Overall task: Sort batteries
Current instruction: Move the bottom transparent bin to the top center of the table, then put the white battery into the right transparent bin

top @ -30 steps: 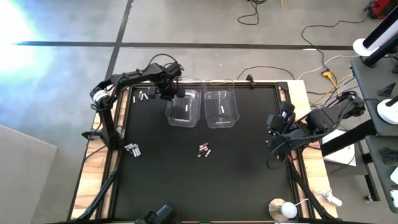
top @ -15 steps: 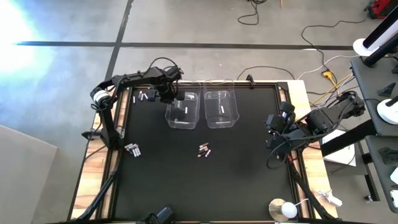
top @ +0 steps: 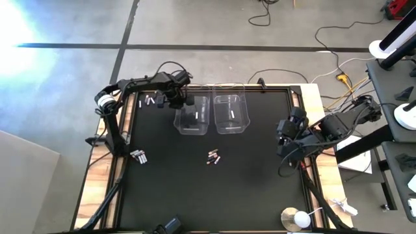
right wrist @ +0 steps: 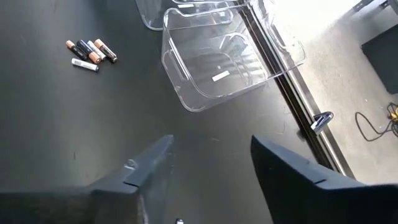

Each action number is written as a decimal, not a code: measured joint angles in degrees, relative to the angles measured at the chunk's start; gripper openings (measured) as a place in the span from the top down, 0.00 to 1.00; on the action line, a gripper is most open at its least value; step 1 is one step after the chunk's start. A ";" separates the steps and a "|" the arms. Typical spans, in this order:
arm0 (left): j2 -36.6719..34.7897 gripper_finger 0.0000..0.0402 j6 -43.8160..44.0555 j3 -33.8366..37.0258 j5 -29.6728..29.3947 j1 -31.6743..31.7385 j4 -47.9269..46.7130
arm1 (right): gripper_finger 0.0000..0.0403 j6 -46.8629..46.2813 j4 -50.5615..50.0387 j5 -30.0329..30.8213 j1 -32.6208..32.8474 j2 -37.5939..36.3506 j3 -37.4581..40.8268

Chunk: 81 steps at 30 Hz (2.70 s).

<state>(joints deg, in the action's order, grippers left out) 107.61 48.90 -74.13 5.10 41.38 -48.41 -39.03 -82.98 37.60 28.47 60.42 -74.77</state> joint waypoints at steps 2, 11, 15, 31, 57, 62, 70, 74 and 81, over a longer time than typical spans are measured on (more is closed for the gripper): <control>-0.02 0.91 -0.25 -0.06 -0.04 -0.21 0.29 | 0.42 -0.02 0.90 0.00 -0.01 0.10 0.27; -4.89 0.60 -6.32 -0.06 -0.54 -2.72 -2.35 | 0.30 5.01 14.97 -0.08 0.00 0.00 7.03; -10.59 0.47 -10.59 -0.06 -4.73 -4.34 -5.20 | 0.26 11.12 29.46 -0.10 0.00 0.71 14.34; -40.96 0.37 -22.99 -0.02 -20.55 -36.06 -2.74 | 0.13 6.03 80.30 4.68 0.00 31.63 23.33; -44.61 0.37 -18.81 0.05 -30.68 -67.07 4.00 | 0.14 0.06 89.37 -0.41 -7.52 48.44 19.13; -44.61 0.37 -17.30 0.03 -30.68 -67.79 3.79 | 0.16 -1.30 90.02 -0.40 -8.39 50.94 19.38; -44.59 0.37 -17.29 0.04 -31.23 -68.36 3.03 | 0.22 1.44 92.90 -0.89 -8.37 52.59 18.98; -44.59 0.37 -17.27 0.05 -32.31 -68.36 1.39 | 0.28 1.95 93.07 -1.23 -8.39 52.81 18.98; -44.78 0.37 -17.27 0.04 -33.18 -68.36 0.60 | 0.40 1.99 92.76 -1.66 -8.39 52.83 18.95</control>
<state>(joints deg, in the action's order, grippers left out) 62.83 31.64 -74.09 -28.08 -26.98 -47.81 -37.04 9.78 35.94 20.08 113.26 -55.81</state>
